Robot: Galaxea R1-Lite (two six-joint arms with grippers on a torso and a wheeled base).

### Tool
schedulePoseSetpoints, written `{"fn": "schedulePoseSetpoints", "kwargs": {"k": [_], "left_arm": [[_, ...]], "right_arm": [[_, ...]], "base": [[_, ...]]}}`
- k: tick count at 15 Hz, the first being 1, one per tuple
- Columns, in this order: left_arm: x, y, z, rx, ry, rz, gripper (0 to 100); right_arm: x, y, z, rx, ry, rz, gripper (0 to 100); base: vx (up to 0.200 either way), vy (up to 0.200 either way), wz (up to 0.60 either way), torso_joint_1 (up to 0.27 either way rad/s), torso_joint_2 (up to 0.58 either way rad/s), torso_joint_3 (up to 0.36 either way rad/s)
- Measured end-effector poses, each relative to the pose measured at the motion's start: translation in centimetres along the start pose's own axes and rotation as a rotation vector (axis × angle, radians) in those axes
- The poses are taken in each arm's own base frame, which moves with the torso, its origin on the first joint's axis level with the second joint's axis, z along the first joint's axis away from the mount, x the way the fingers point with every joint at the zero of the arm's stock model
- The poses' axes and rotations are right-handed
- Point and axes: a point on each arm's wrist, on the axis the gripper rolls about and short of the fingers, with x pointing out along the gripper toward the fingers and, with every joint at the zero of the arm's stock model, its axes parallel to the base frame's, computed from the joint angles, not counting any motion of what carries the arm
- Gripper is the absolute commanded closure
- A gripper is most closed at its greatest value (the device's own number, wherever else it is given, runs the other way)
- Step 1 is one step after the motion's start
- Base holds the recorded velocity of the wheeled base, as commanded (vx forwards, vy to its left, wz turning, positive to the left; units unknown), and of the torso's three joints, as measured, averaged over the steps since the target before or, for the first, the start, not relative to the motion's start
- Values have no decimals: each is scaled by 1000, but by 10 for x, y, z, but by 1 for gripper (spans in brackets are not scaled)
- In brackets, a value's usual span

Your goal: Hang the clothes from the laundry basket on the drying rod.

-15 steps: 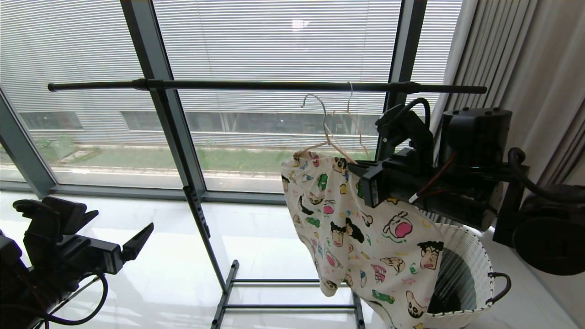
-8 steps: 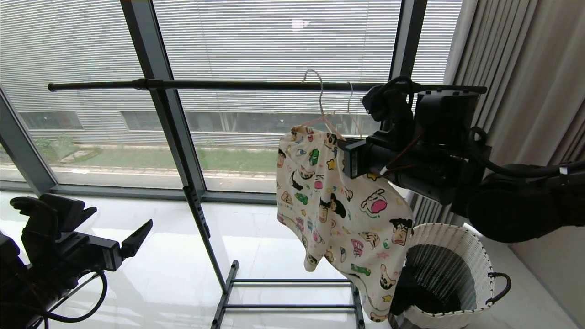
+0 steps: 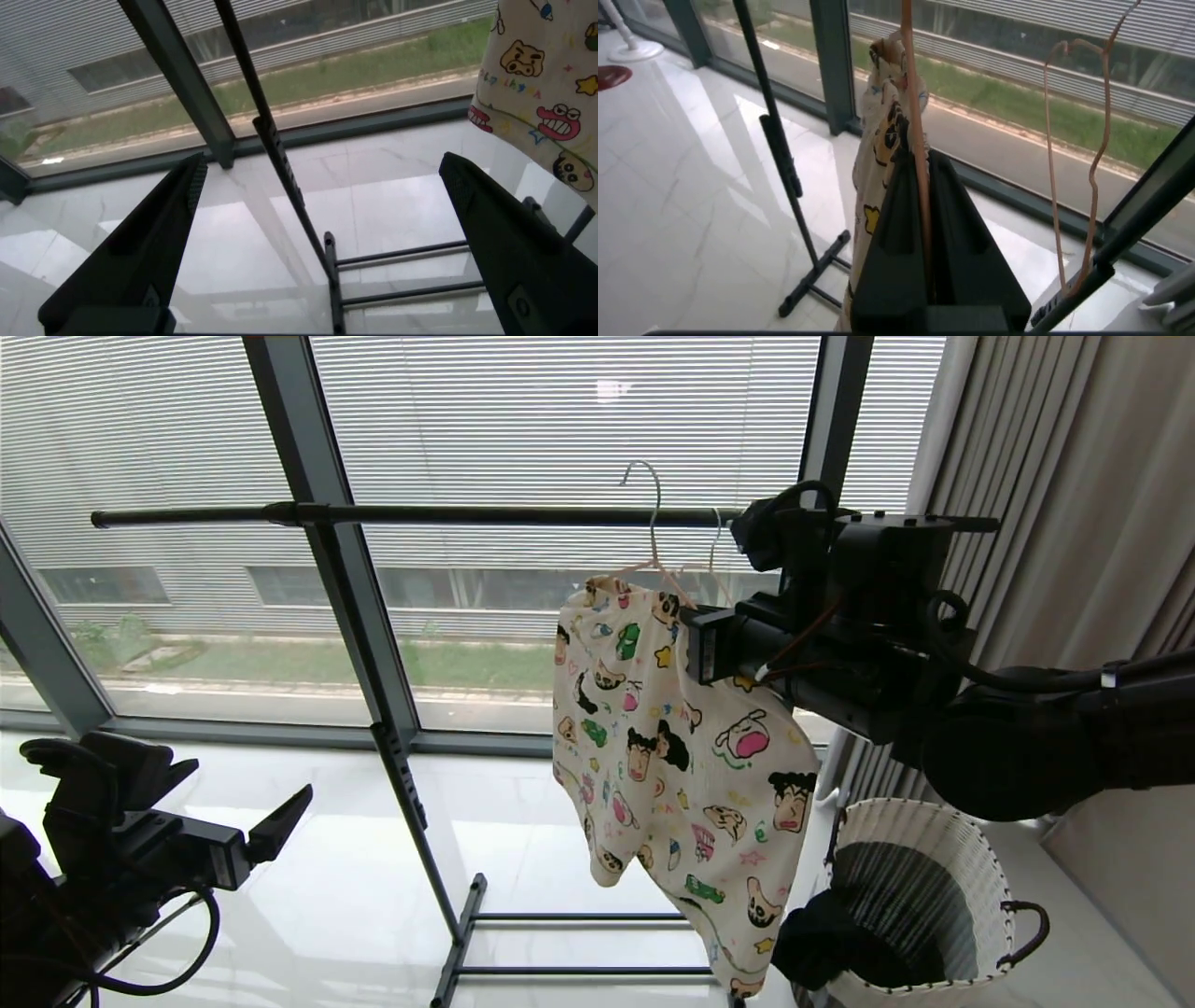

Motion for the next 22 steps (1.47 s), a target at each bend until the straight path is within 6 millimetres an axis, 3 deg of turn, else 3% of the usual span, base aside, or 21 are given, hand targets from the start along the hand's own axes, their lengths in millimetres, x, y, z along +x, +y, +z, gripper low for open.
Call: {"fn": "schedulePoseSetpoints", "kwargs": {"k": [7,17,22], "left_arm": [[0,0,0,0,1,-4,0],[1,-4,0,1,-2,-25,0],[1,-9,2,5,-9,-50,0]], "right_arm": [[1,-1,-1,-1,4,-5,100],[1,-3,-1,-4,4,-32,100],[12,-20,-6,-5,10,-77,100]], "base": [[200,0,0,7,6,-1],[0,0,0,0,0,0],[0,0,0,0,0,0]]}}
